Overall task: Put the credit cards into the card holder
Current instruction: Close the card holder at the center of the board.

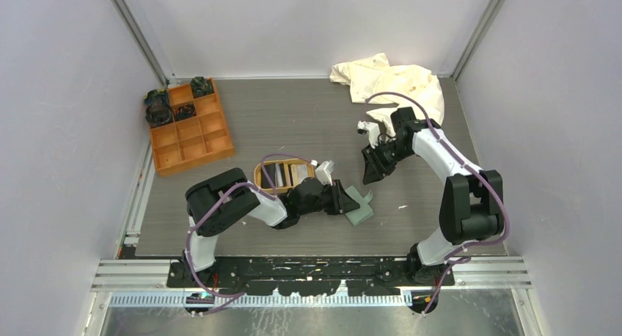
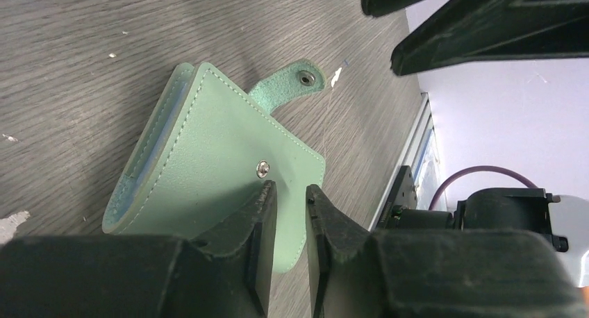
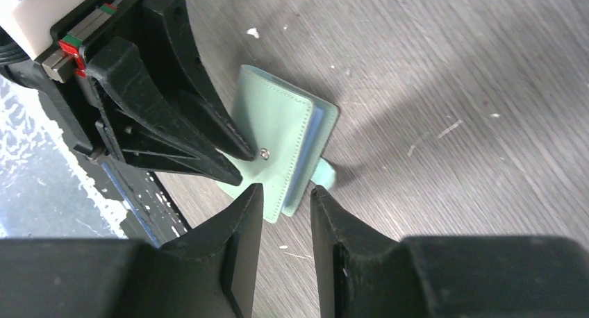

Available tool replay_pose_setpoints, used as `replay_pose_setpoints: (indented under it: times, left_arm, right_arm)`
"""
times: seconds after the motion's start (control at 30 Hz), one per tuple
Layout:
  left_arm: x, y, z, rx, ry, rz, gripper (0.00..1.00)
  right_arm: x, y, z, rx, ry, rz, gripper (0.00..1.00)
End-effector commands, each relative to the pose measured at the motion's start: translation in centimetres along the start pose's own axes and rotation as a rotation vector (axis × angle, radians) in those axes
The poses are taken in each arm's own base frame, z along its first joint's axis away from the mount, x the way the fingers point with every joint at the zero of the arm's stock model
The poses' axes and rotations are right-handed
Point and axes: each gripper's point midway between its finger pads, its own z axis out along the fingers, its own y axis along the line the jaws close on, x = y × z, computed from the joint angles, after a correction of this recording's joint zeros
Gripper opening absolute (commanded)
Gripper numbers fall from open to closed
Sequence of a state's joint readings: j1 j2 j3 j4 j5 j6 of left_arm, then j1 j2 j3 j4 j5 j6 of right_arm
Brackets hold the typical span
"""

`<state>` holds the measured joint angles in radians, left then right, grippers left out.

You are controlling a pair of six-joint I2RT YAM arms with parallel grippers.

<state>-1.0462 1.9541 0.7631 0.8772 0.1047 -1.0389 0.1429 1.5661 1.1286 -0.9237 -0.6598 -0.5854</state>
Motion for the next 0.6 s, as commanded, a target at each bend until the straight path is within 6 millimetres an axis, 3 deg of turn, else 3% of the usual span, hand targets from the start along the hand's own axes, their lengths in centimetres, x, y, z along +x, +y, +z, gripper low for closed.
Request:
replay_pose_setpoints:
  times: [0.0, 0.27, 0.57]
  left_arm:
    - [-0.8, -0.5, 0.1, 0.009, -0.031, 0.023, 0.22]
    - [-1.4, -1.4, -0.3, 0.029, -0.049, 0.044, 0.22]
    - [-2.6, -2.8, -2.2, 0.062, -0.102, 0.114, 0.25]
  right_arm:
    - [0.6, 1.4, 1.1, -0.123, 0.016, 0.005, 0.35]
    - [3.0, 2.0, 3.2, -0.225, 0.165, 0.080, 0.24]
    - [4.5, 0.1, 5.1, -0.101, 0.287, 0.071, 0.24]
